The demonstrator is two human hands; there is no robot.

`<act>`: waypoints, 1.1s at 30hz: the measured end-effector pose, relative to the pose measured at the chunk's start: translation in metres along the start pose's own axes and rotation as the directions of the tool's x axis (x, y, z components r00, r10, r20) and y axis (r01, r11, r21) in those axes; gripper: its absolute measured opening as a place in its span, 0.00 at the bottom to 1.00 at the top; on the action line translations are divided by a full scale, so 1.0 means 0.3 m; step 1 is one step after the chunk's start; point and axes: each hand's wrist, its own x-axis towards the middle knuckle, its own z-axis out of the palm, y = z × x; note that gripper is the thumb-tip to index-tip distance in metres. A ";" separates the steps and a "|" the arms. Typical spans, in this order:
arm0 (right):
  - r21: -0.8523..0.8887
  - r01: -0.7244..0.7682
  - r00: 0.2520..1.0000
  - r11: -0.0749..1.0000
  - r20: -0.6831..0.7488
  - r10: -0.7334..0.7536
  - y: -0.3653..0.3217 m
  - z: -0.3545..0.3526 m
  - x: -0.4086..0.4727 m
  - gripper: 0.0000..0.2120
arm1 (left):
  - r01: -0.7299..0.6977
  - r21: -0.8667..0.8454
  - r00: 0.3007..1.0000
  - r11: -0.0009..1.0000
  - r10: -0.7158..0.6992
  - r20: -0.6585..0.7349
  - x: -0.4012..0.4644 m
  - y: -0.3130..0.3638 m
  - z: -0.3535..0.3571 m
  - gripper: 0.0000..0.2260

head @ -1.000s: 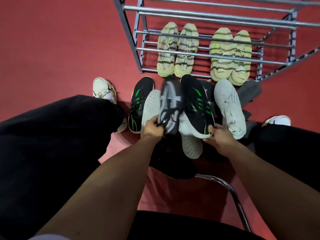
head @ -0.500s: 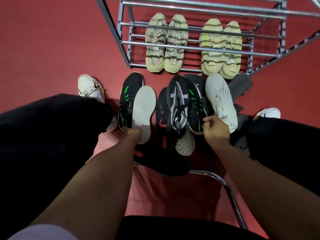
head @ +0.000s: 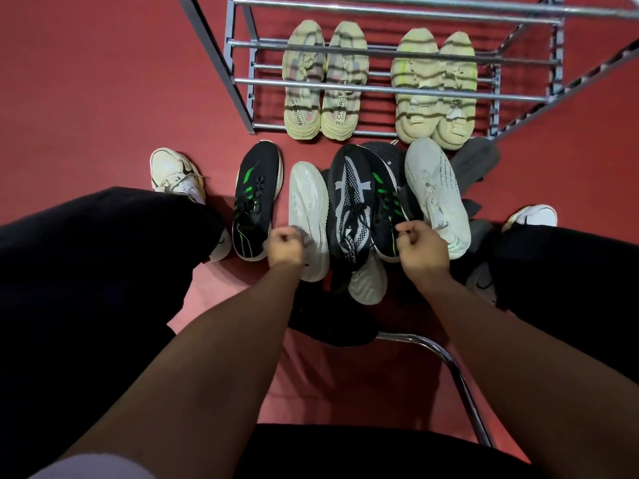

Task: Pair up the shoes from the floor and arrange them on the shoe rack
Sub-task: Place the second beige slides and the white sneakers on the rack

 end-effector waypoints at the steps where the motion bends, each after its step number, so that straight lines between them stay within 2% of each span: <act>1: 0.058 -0.016 0.999 0.998 0.050 0.013 -0.001 0.002 0.002 0.11 | 0.074 -0.045 0.995 0.996 -0.077 -0.066 0.016 -0.006 -0.039 0.13; 2: 0.121 -0.042 0.994 0.992 0.108 0.029 -0.005 0.003 0.001 0.13 | 0.169 -0.120 0.980 0.978 -0.179 -0.082 0.031 -0.021 -0.070 0.15; 4: 0.213 -0.103 0.975 0.972 0.215 0.056 -0.016 0.005 -0.003 0.17 | 0.346 -0.315 0.936 0.884 -0.350 0.043 0.027 -0.034 -0.094 0.16; 5: 0.234 -0.120 0.968 0.965 0.244 0.061 -0.022 0.007 -0.005 0.18 | 0.388 -0.367 0.921 0.845 -0.372 0.116 0.029 -0.041 -0.093 0.17; 6: 0.239 -0.125 0.965 0.963 0.255 0.061 -0.029 0.006 -0.007 0.19 | 0.407 -0.389 0.913 0.827 -0.362 0.186 0.023 -0.041 -0.085 0.18; 9: 0.226 -0.101 0.965 0.969 0.261 0.040 -0.035 0.010 -0.006 0.19 | 0.400 -0.320 0.899 0.859 -0.300 0.319 0.006 -0.029 -0.063 0.19; 11: 0.198 -0.081 0.964 0.977 0.266 0.026 -0.030 0.016 -0.009 0.16 | 0.388 -0.281 0.889 0.878 -0.275 0.367 -0.011 -0.017 -0.066 0.17; 13: 0.106 -0.073 0.964 0.992 0.263 0.043 -0.012 0.022 -0.008 0.05 | 0.363 -0.282 0.893 0.888 -0.245 0.377 -0.011 -0.024 -0.075 0.17; 14: 0.022 -0.084 0.956 0.996 0.283 0.074 -0.002 0.019 -0.012 0.06 | 0.353 -0.299 0.905 0.887 -0.242 0.350 -0.005 -0.029 -0.079 0.17; 15: -0.079 -0.111 0.935 0.991 0.329 0.131 0.015 0.017 -0.016 0.11 | 0.340 -0.310 0.921 0.888 -0.248 0.300 0.003 -0.032 -0.081 0.17; 17: -0.310 -0.182 0.856 0.933 0.417 0.305 0.038 0.003 -0.045 0.18 | 0.325 -0.294 0.935 0.899 -0.258 0.245 0.017 -0.037 -0.076 0.20; 19: -0.485 -0.193 0.789 0.853 0.440 0.429 0.071 0.010 -0.067 0.21 | 0.332 -0.316 0.931 0.889 -0.256 0.259 0.016 -0.040 -0.069 0.26; 20: -0.502 -0.196 0.774 0.843 0.449 0.447 0.087 0.024 -0.075 0.19 | 0.340 -0.321 0.924 0.884 -0.250 0.290 0.015 -0.045 -0.064 0.28; 22: -0.396 -0.238 0.754 0.887 0.500 0.426 0.106 0.068 -0.086 0.13 | 0.337 -0.305 0.915 0.891 -0.234 0.330 0.002 -0.049 -0.055 0.31; 23: -0.303 -0.286 0.751 0.909 0.518 0.409 0.116 0.096 -0.088 0.13 | 0.332 -0.305 0.917 0.892 -0.230 0.325 -0.006 -0.047 -0.056 0.31; 25: -0.180 -0.369 0.767 0.912 0.495 0.408 0.118 0.134 -0.082 0.20 | 0.335 -0.321 0.914 0.886 -0.223 0.339 -0.024 -0.037 -0.053 0.28; 28: -0.209 -0.384 0.778 0.899 0.452 0.437 0.137 0.169 -0.076 0.29 | 0.339 -0.331 0.905 0.881 -0.209 0.369 -0.052 -0.016 -0.061 0.19; 30: -0.238 -0.384 0.761 0.892 0.466 0.452 0.138 0.157 -0.074 0.26 | 0.337 -0.325 0.899 0.884 -0.200 0.389 -0.053 -0.003 -0.072 0.18; 33: -0.195 -0.411 0.725 0.890 0.521 0.449 0.111 0.131 -0.077 0.20 | 0.309 -0.377 0.913 0.873 -0.161 0.374 -0.043 0.020 -0.098 0.21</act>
